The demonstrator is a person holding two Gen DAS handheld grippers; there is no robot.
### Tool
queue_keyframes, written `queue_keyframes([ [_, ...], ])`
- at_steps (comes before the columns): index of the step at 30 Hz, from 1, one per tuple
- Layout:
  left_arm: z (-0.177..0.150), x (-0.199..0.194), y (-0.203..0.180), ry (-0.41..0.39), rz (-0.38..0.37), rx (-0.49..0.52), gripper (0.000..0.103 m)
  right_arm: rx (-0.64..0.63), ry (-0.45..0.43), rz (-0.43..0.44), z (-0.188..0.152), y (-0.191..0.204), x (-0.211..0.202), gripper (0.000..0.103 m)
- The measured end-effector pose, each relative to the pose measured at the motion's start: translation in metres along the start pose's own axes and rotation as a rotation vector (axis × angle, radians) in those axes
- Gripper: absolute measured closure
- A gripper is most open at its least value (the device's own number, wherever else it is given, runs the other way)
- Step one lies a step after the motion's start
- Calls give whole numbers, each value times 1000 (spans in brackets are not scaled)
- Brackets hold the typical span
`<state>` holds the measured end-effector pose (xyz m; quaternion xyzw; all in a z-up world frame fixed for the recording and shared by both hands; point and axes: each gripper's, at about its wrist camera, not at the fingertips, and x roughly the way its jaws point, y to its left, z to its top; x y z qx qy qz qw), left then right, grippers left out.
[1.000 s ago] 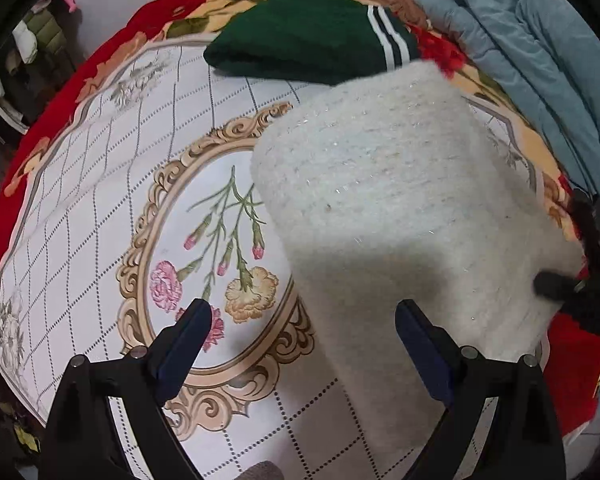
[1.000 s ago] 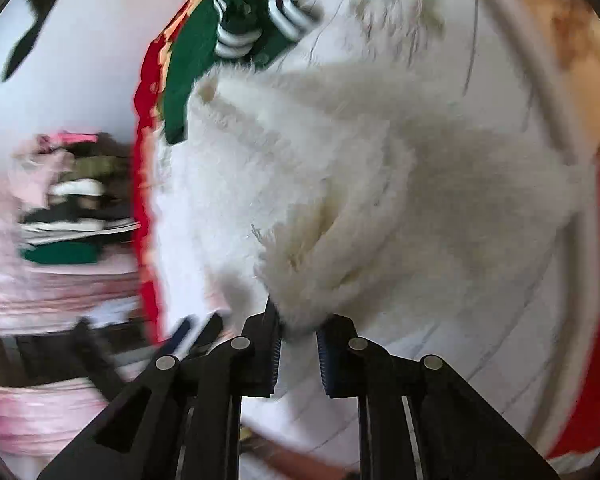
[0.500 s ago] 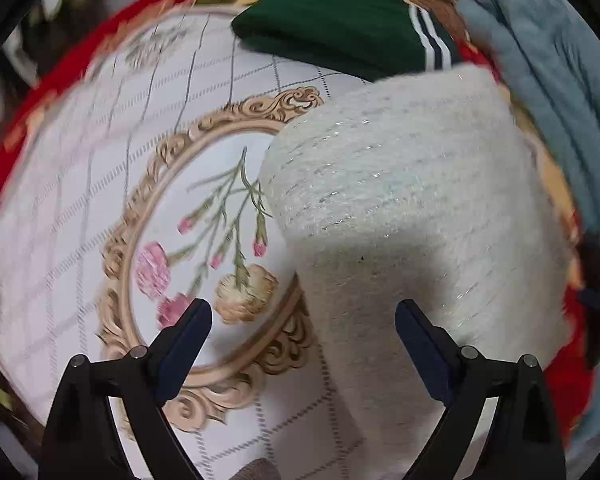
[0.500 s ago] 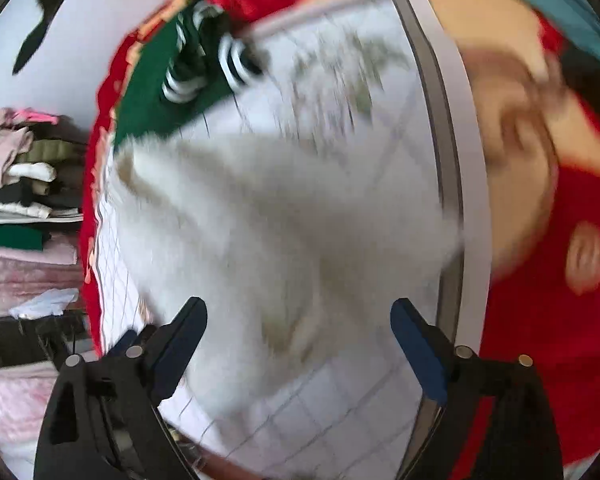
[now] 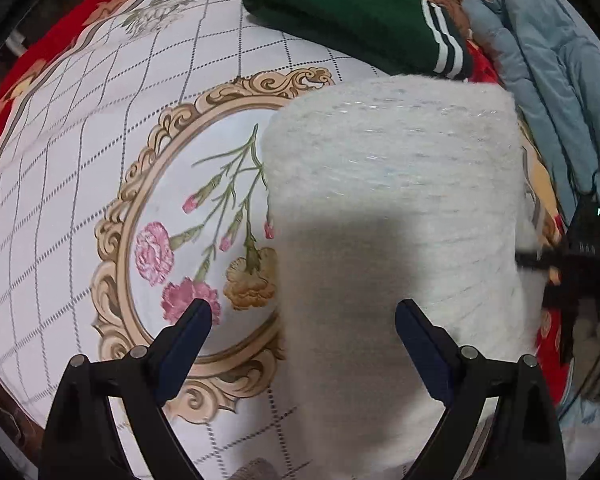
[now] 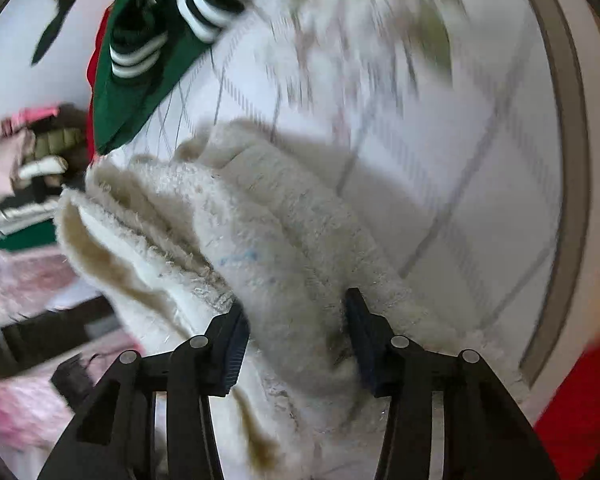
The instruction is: Fold large clothes
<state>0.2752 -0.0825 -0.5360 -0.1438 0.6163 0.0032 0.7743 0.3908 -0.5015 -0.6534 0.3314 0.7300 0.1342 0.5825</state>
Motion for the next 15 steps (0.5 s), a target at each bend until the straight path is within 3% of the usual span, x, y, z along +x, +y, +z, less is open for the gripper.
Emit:
queue_keyframes([
  [3,3,-3,7,2,-1,78,9,100,113,119,-46,-5,29,55],
  [4,5,-1,10,11,3,105,9,130,151,132,-61,-8,42,55],
  [6,8,1,16,28,-4,146,9,160,161,88,-85,-10,52,43],
  [8,12,-5,19,37,-3,180,9,133,55,-8,-99,2,39,41],
  [11,22,-22,18,-6,19,224,9,64,-182,-136,-119,50,-7,41],
  [13,32,-30,21,-36,21,223,9,12,-297,-116,-130,91,-29,41],
  [15,41,-36,27,-63,25,212,9,-70,-307,-70,-127,138,-24,45],
])
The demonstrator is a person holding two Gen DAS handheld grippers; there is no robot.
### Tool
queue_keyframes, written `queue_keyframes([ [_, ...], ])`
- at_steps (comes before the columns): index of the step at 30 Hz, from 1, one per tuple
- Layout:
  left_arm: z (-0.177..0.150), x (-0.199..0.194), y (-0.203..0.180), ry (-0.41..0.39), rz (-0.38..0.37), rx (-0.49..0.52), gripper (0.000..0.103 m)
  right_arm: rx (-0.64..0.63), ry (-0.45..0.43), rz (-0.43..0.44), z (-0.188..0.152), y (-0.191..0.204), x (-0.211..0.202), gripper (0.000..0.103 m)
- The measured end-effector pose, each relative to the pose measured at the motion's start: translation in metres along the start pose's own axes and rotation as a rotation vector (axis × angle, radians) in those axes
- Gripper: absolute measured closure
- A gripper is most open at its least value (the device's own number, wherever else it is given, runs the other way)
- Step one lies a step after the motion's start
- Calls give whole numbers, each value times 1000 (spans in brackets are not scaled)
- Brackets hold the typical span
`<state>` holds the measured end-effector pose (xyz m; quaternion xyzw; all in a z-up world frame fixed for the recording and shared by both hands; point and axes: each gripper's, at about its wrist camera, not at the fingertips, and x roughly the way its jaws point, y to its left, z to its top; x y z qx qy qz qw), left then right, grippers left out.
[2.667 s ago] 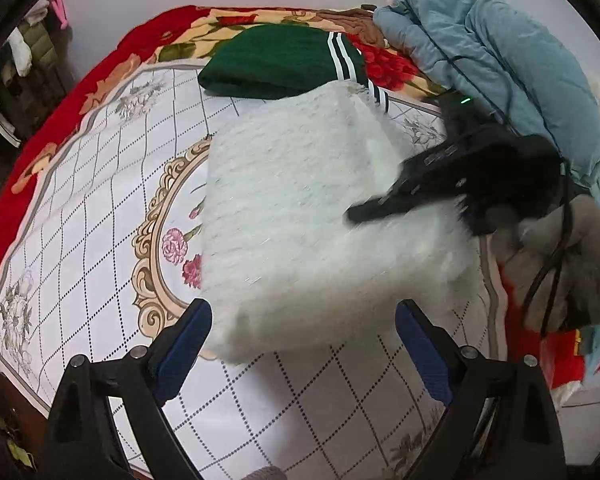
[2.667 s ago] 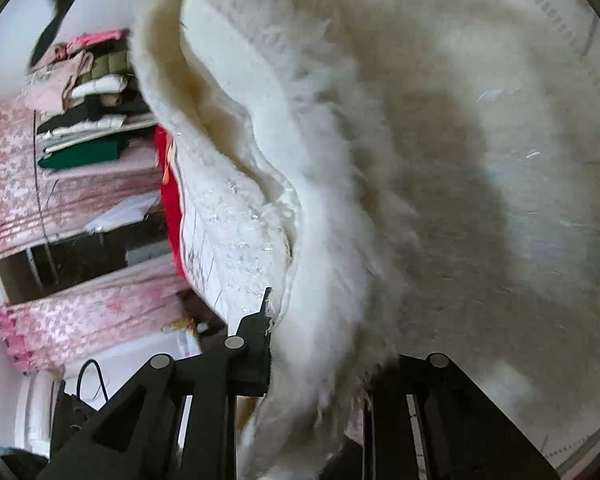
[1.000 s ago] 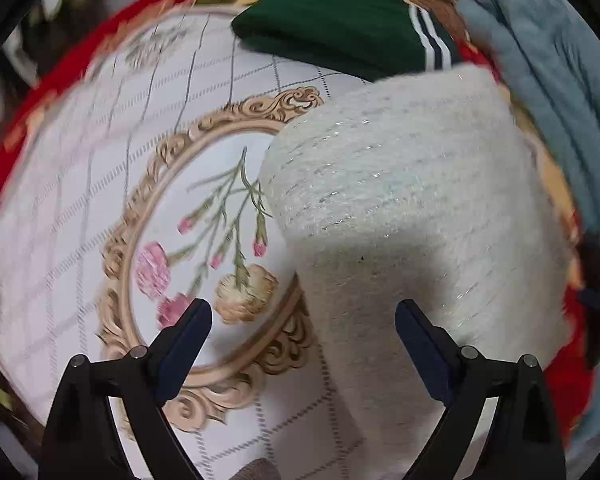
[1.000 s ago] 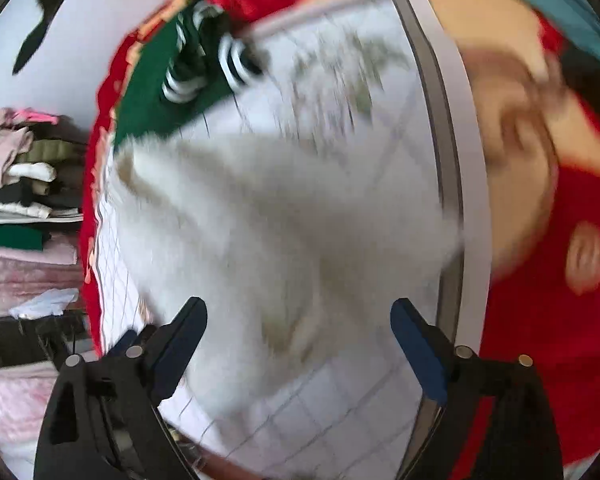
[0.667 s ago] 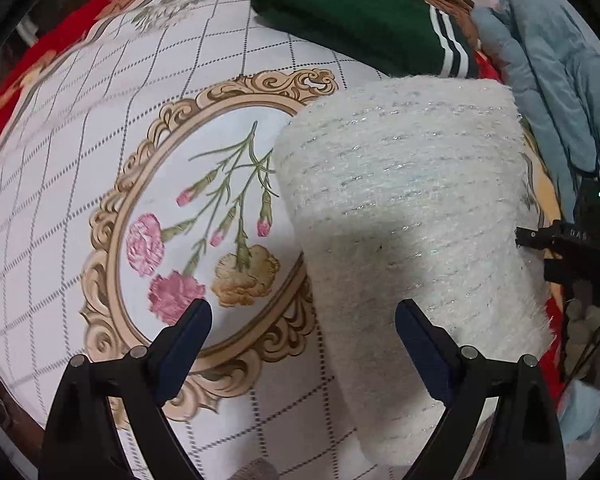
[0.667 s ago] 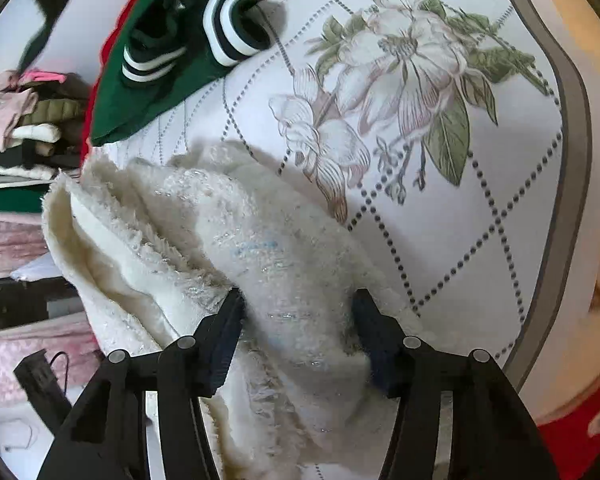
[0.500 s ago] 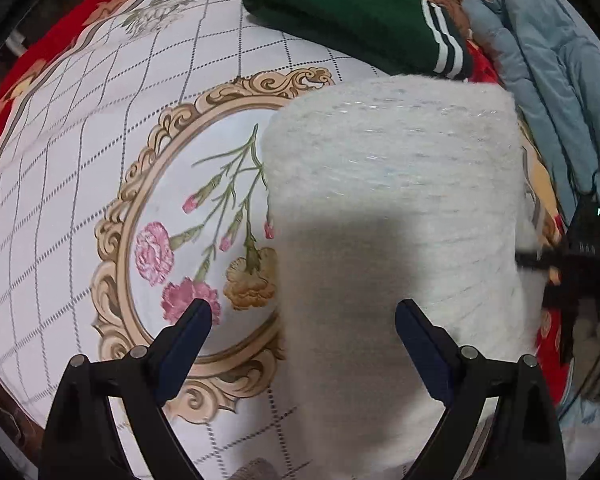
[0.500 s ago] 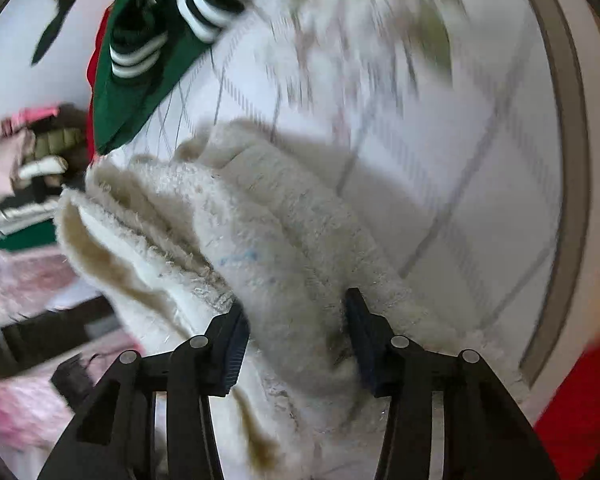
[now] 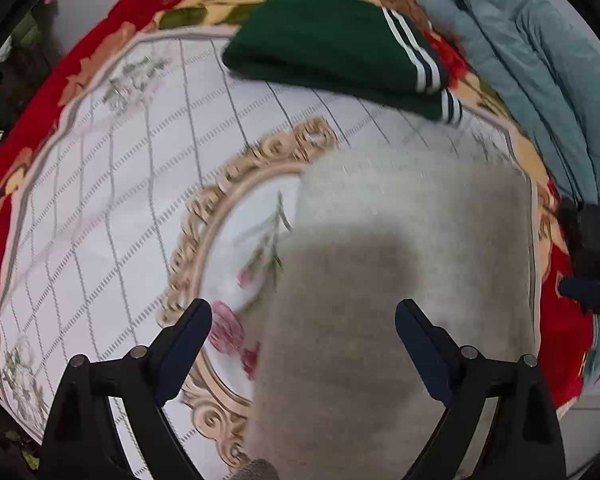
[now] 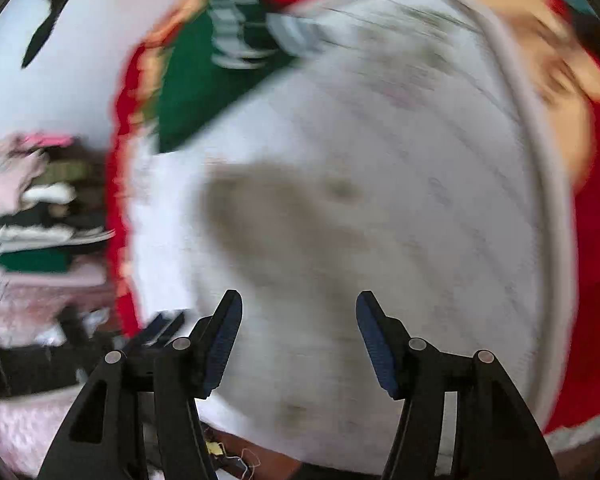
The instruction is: Fold large clothes
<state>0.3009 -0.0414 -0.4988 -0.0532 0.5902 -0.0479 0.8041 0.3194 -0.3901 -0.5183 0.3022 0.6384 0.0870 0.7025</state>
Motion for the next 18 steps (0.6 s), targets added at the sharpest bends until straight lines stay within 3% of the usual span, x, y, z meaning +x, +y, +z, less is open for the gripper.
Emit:
queue_keyframes([
  [3,8,2,12,-8,7,-2,9,-76,87,32,21,59,52,68],
  [4,10,4,17,-6,8,-6,9,-87,125,-5,30,70,75,71],
  [5,11,5,22,-5,6,-12,9,-92,142,-58,34,76,89,88],
  [6,12,7,26,-3,5,-15,9,-101,167,-217,42,74,116,103],
  [7,12,9,31,-1,6,-16,9,-77,183,-290,48,64,137,103],
  [9,9,12,37,3,6,-11,9,-5,193,-313,50,37,157,103],
  [13,7,16,45,27,1,-14,9,0,181,-291,59,43,166,103],
  [15,8,14,44,27,-11,-9,9,-45,188,-226,55,56,148,103],
  [16,8,12,44,22,-19,-2,9,-62,179,-160,55,59,138,98],
  [17,9,11,42,19,-29,6,9,-70,166,-104,53,60,124,86],
  [18,10,10,40,18,-47,13,9,-78,141,-57,49,62,109,58],
])
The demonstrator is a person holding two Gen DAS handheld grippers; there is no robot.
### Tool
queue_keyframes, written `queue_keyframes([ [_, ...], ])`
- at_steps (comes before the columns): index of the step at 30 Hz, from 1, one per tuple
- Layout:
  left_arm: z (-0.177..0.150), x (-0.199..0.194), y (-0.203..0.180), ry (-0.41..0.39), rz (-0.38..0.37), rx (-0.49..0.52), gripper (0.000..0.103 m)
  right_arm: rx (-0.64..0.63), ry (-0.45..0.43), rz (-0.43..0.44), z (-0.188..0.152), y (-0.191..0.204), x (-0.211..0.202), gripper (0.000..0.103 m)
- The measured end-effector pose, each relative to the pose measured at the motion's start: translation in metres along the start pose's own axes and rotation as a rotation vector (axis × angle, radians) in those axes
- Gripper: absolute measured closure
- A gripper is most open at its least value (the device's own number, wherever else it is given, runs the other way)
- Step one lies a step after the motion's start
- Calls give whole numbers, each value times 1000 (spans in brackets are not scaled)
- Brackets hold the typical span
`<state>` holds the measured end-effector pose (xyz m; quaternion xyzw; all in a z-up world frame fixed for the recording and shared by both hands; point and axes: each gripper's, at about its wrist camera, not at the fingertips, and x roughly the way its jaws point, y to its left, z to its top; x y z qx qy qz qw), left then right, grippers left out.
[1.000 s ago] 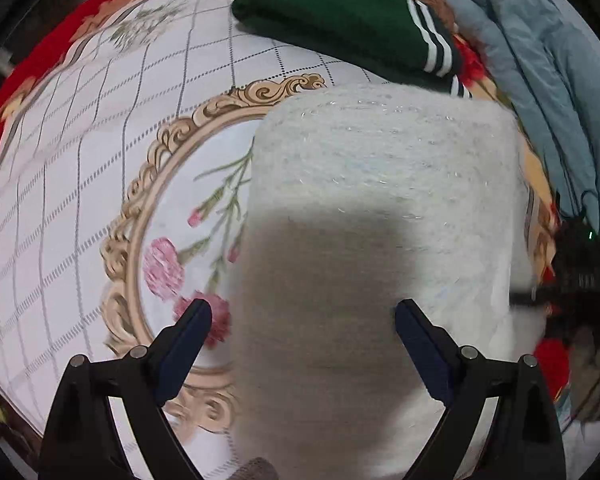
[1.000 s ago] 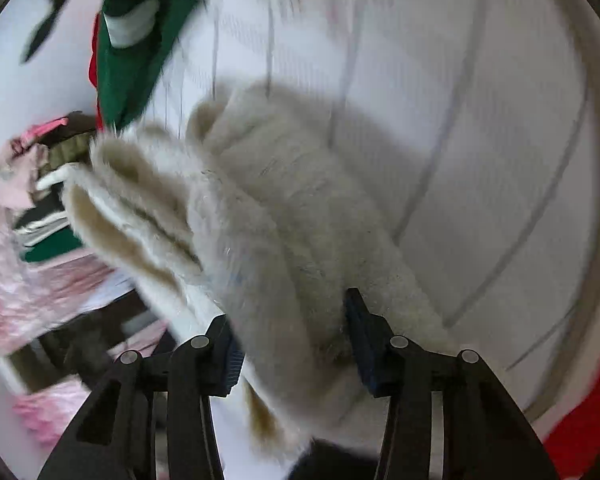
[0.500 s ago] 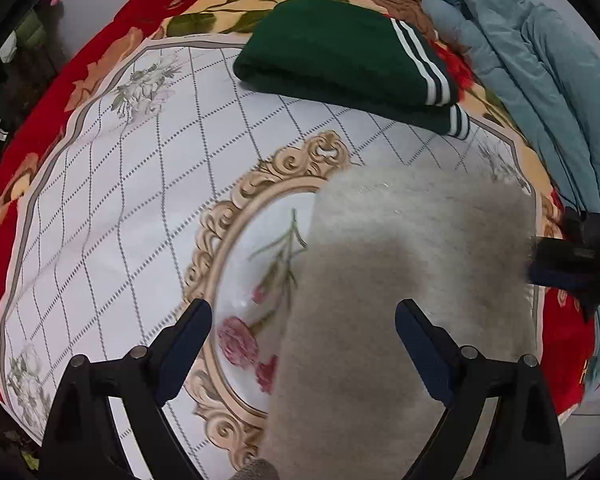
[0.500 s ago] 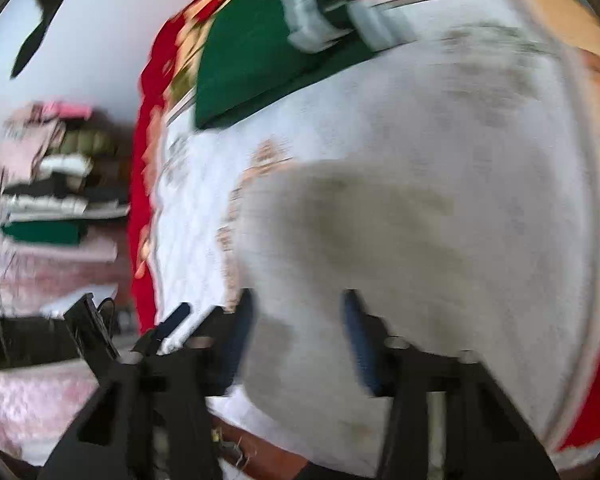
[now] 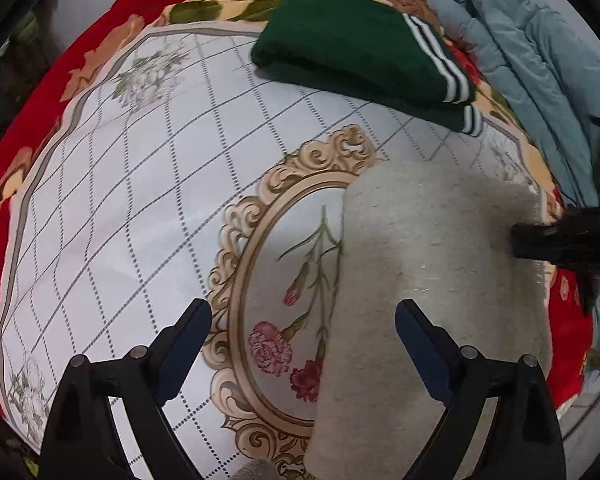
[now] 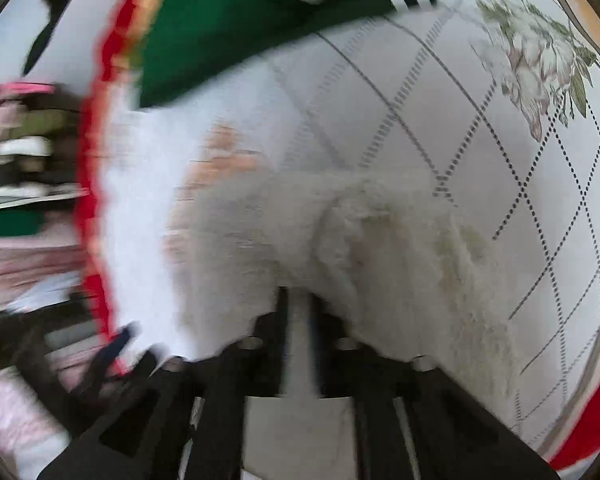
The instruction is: Fold large clothes
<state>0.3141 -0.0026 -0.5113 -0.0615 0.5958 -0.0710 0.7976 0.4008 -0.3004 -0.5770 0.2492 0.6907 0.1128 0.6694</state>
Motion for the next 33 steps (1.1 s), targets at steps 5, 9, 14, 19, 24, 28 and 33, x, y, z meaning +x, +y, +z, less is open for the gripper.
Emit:
queue_keyframes([
  [5,5,15,-12,53,-130,1,9,25,-198,-12,-36,-40,-58,4],
  [9,7,40,-31,97,-209,57,9,114,-150,-34,-61,-105,-49,4],
  [14,9,80,-38,175,-335,36,1,206,33,180,-73,-154,31,6],
  [19,11,82,-39,183,-366,51,1,245,75,519,-64,-133,64,30],
  [24,9,76,-46,154,-367,71,3,218,99,398,-61,-130,86,18],
  [28,9,56,-61,91,-316,121,3,234,96,465,-55,-114,84,43],
  [33,25,37,-59,62,-315,90,4,210,85,483,-46,-88,69,48],
])
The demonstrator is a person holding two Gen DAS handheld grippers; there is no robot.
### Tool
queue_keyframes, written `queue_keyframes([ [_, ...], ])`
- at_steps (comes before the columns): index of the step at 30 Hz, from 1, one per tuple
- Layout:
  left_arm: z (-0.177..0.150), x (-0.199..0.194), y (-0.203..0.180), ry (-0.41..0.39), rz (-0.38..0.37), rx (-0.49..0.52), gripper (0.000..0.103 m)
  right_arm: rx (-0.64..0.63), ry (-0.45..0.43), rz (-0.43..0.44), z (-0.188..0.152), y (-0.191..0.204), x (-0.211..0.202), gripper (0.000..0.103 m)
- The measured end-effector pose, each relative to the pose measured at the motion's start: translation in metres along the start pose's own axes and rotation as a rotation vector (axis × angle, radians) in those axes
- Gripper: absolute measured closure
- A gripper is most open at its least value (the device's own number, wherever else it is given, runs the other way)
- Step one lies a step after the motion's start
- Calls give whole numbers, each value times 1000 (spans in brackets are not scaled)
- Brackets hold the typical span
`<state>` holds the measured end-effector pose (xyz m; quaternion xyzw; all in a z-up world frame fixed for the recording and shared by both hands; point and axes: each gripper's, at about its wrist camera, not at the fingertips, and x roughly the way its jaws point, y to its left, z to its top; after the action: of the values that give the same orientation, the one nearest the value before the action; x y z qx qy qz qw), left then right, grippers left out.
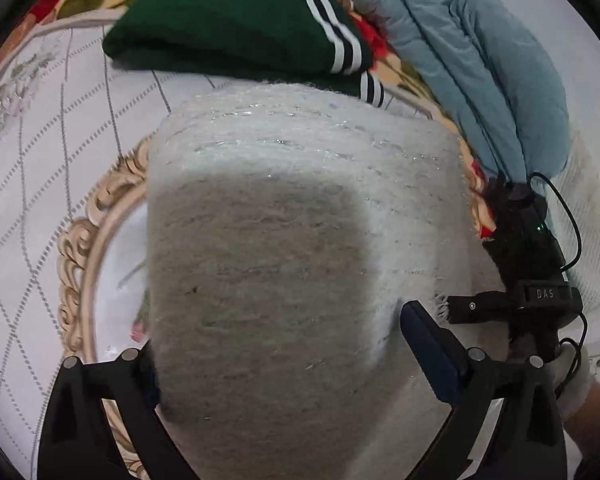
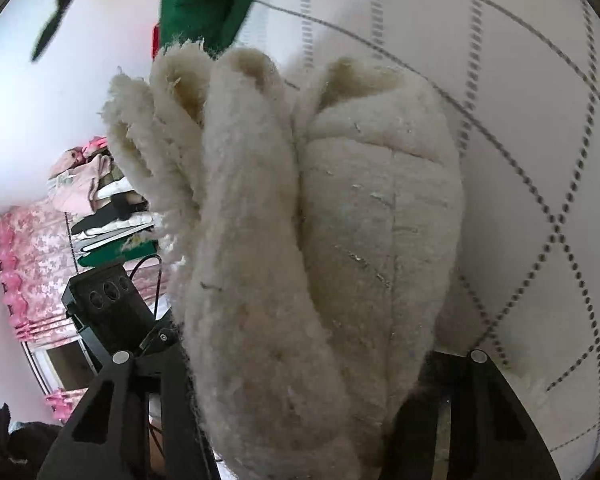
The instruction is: Fold large clothes
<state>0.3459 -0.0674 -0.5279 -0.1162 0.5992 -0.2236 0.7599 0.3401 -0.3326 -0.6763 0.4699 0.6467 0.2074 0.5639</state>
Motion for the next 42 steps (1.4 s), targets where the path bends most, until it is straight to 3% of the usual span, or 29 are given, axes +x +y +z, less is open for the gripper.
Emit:
queue_keyframes([
  [7,48,-44,-4,-65,17,-3,5,-37,-5,47,17,56,-10,48],
  [13,136,-86,-8,-142,15,-2,5,-93,-35,81,65,127,-32,49],
  [20,289,-74,26,-207,75,25,5,-137,-63,95,202,217,-27,49],
  [25,350,-21,69,-164,106,13,5,-122,-33,88,313,233,12,49],
  [29,368,48,107,-71,154,3,5,-72,-23,-5,374,210,45,49],
  [33,364,54,113,-70,147,10,5,-76,-12,-65,388,210,51,45],
  [34,363,49,113,-75,150,7,5,-98,-20,-103,384,217,47,41],
  [36,361,36,110,-102,191,-13,5,-147,-63,-230,376,238,42,14],
  [37,357,29,107,-122,218,-21,5,-187,-123,-340,364,249,34,10],
  [40,338,4,90,-172,348,3,4,-247,-272,-527,320,275,17,9],
  [42,325,-11,80,-197,424,17,3,-269,-325,-619,293,289,9,9],
])
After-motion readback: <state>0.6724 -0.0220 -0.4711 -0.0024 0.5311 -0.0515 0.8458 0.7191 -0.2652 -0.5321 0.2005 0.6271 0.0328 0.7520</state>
